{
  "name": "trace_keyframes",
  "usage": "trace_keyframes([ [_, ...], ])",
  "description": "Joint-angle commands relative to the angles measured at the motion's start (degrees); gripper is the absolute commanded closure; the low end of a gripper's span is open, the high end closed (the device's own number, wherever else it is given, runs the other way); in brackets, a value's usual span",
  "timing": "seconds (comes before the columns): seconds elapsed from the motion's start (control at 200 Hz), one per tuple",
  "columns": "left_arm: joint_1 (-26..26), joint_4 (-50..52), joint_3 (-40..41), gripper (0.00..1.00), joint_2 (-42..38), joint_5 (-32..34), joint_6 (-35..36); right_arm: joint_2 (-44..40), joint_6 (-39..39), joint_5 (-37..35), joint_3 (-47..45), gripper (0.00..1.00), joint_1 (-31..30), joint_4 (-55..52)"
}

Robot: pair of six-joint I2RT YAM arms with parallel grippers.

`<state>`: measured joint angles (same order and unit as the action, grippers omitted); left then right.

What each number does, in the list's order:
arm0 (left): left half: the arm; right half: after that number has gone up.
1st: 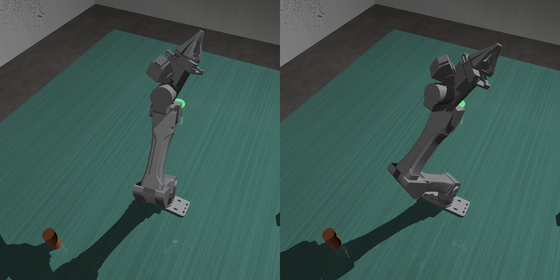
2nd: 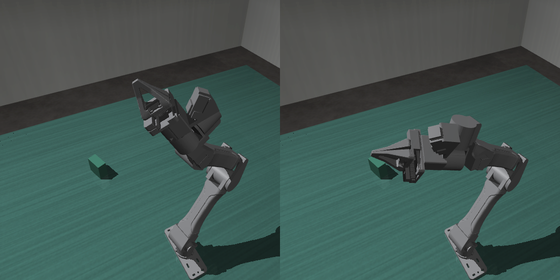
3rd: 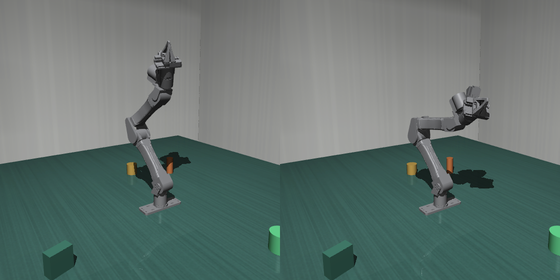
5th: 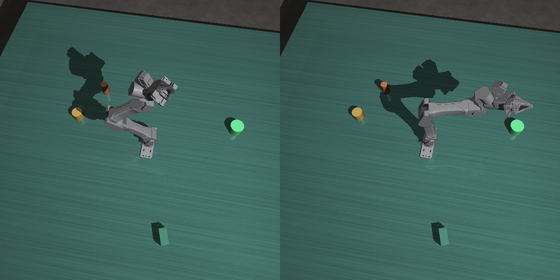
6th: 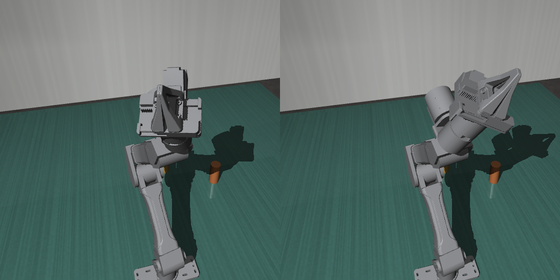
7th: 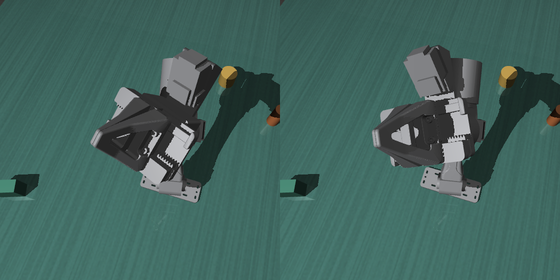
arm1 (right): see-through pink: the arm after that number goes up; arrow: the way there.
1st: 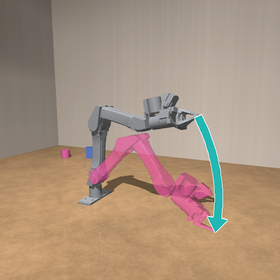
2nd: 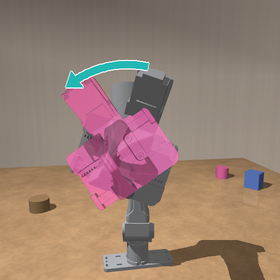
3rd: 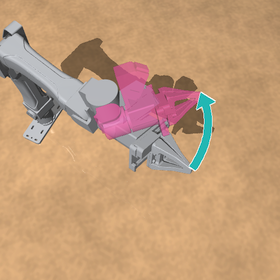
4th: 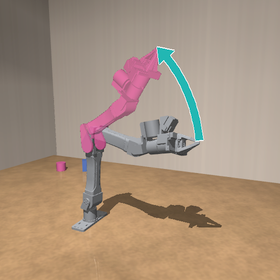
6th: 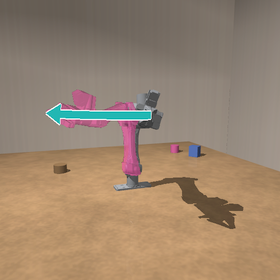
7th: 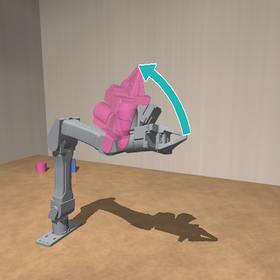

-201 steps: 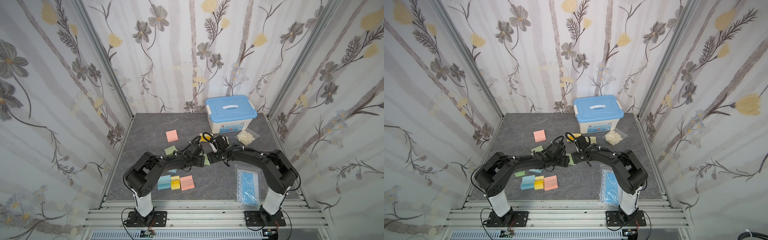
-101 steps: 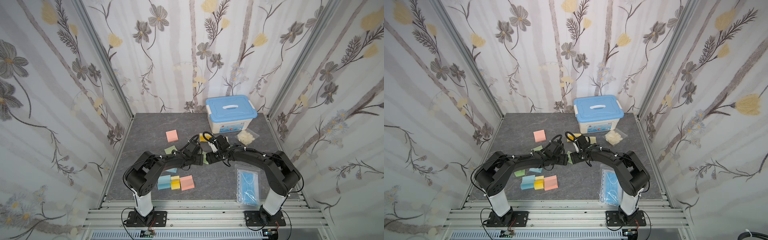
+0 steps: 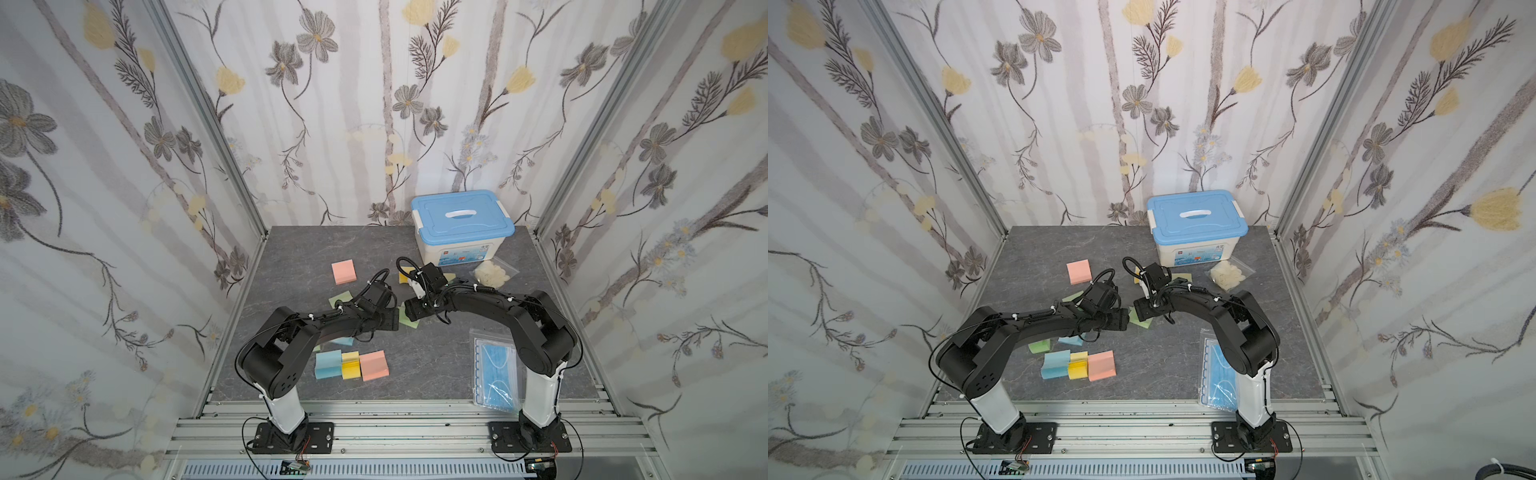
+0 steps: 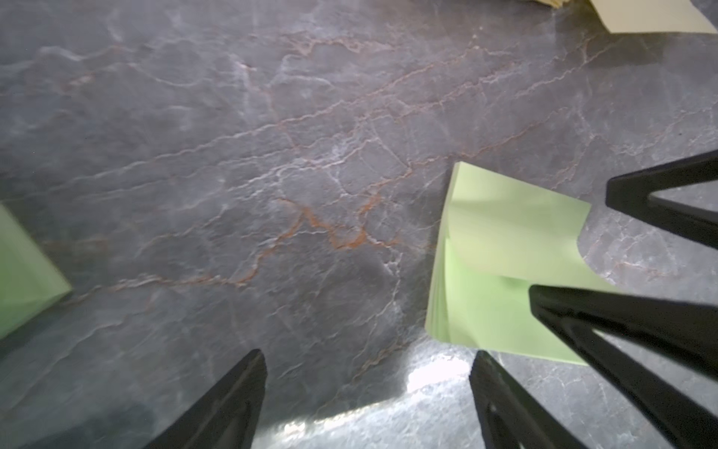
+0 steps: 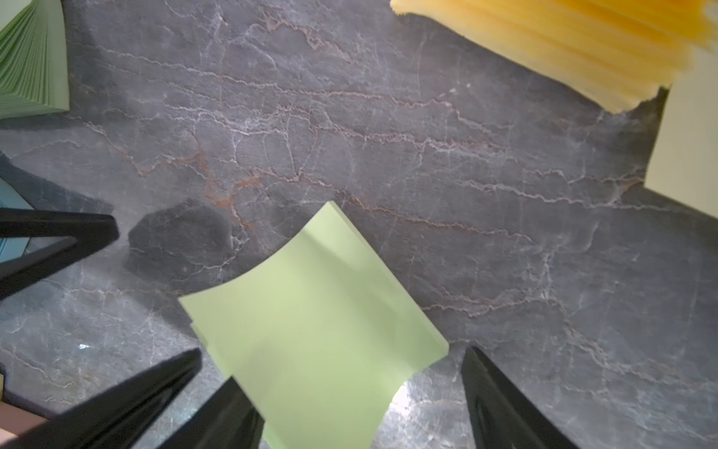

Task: Tear off pages from different memo pads
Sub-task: Pick up the memo pad from the center of the board.

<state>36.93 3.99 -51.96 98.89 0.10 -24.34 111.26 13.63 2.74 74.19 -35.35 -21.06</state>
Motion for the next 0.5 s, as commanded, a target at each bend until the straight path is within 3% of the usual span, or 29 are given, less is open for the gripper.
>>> trace_keyframes([
  [0.0, -0.80, 1.04, 1.06, 0.15, -2.22, 2.38, -1.18, 1.20, -2.38, -1.95, 2.23, 0.22, -0.24, -4.35],
  [0.305, -2.03, 0.84, 4.41, 0.14, -7.95, 4.64, -1.30, 6.11, -8.99, -1.95, 10.25, 0.28, -1.44, -12.38],
  [0.495, -2.92, 0.67, 6.72, 0.14, -11.38, 6.36, -0.91, 8.32, -11.84, -3.11, 14.69, 0.41, -3.27, -16.41],
])
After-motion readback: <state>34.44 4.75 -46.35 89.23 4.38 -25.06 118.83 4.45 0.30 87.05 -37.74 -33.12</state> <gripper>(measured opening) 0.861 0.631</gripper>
